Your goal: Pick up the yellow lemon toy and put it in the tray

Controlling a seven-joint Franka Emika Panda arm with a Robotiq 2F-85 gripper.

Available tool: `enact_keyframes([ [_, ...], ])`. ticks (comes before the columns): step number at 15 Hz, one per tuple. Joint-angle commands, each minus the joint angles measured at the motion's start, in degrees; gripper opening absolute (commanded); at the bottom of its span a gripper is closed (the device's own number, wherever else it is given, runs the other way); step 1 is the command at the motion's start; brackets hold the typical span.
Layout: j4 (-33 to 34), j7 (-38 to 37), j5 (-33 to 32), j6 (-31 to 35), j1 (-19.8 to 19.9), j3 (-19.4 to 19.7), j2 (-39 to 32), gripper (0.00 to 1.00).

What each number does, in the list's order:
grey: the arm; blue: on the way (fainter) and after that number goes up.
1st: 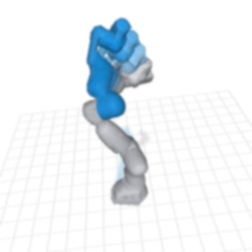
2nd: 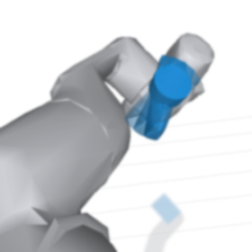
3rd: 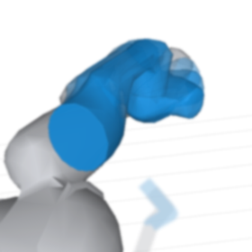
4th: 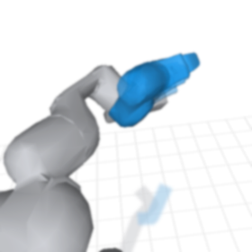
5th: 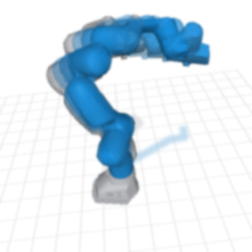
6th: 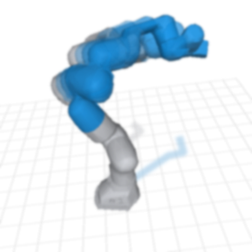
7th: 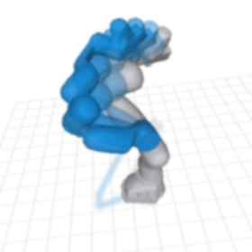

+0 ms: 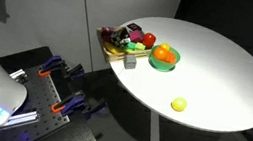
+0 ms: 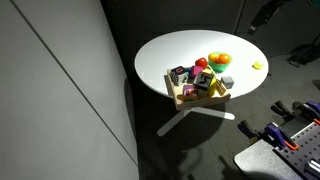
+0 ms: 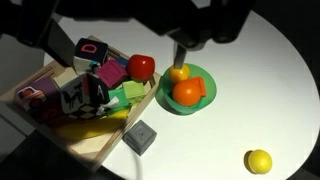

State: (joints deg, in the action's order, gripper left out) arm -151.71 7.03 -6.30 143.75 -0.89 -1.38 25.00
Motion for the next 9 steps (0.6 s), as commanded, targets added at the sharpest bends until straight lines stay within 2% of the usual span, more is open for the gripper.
enact_keyframes([
  [1,0.1,-0.1,-0.2,-0.2,-0.3,0.2,0.0,1.00],
  [9,1.2,-0.2,0.0,-0.8,0.3,0.8,-1.8,1.00],
])
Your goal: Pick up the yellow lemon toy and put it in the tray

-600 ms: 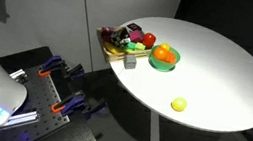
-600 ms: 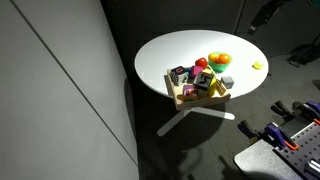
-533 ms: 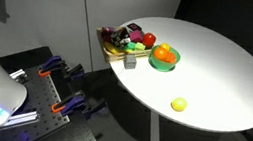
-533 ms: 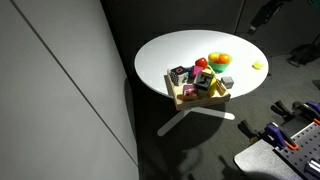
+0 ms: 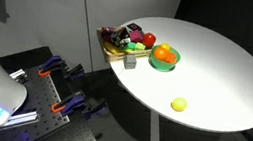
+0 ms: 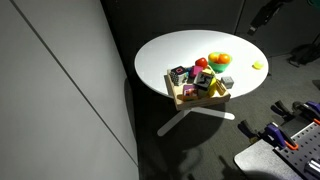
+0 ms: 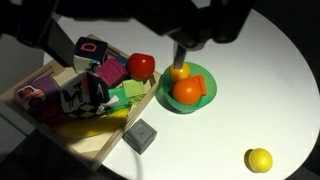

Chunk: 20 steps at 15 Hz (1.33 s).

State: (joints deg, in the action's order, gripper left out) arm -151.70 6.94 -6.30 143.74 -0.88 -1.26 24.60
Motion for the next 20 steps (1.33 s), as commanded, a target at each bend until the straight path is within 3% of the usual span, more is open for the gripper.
enact_keyframes([
  [1,1.5,0.2,0.3,-1.2,0.2,1.1,-1.9,1.00],
  [10,5.4,2.9,1.6,-5.1,1.2,5.1,-8.2,1.00],
  [15,10.0,7.4,3.5,-10.2,1.7,7.7,-14.3,1.00],
  [20,13.2,10.1,3.9,-10.6,3.2,8.5,-20.9,1.00],
])
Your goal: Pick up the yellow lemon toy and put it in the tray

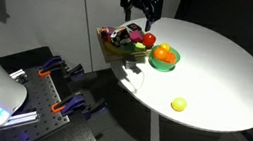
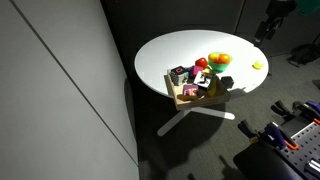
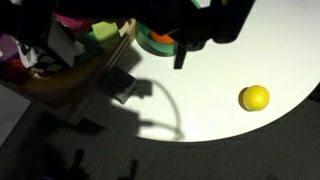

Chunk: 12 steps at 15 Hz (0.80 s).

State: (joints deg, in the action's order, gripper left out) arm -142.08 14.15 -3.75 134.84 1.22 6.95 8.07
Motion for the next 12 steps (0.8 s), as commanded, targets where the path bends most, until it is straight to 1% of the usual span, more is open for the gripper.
enact_keyframes([
  [1,4.0,3.2,1.3,-1.5,1.5,0.3,-5.8,1.00],
  [6,6.1,3.5,1.1,-0.4,3.2,-0.1,-12.2,1.00],
  [12,9.0,-0.1,-0.7,1.6,4.9,0.2,-19.0,1.00],
])
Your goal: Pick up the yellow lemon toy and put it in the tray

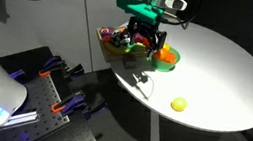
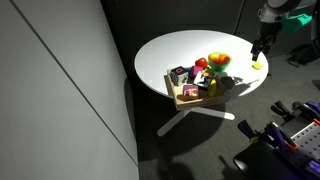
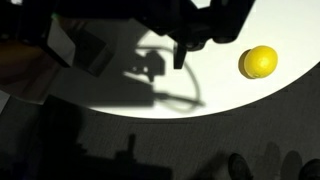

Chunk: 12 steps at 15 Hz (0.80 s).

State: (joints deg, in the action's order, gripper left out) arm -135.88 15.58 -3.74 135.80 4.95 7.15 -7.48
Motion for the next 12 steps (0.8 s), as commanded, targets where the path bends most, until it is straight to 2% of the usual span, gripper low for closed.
enact_keyframes([
  [1,3.4,-2.4,-0.9,1.1,1.5,0.1,-4.7,1.00],
  [12,9.1,-12.9,-1.1,8.2,2.2,2.5,-14.8,1.00],
])
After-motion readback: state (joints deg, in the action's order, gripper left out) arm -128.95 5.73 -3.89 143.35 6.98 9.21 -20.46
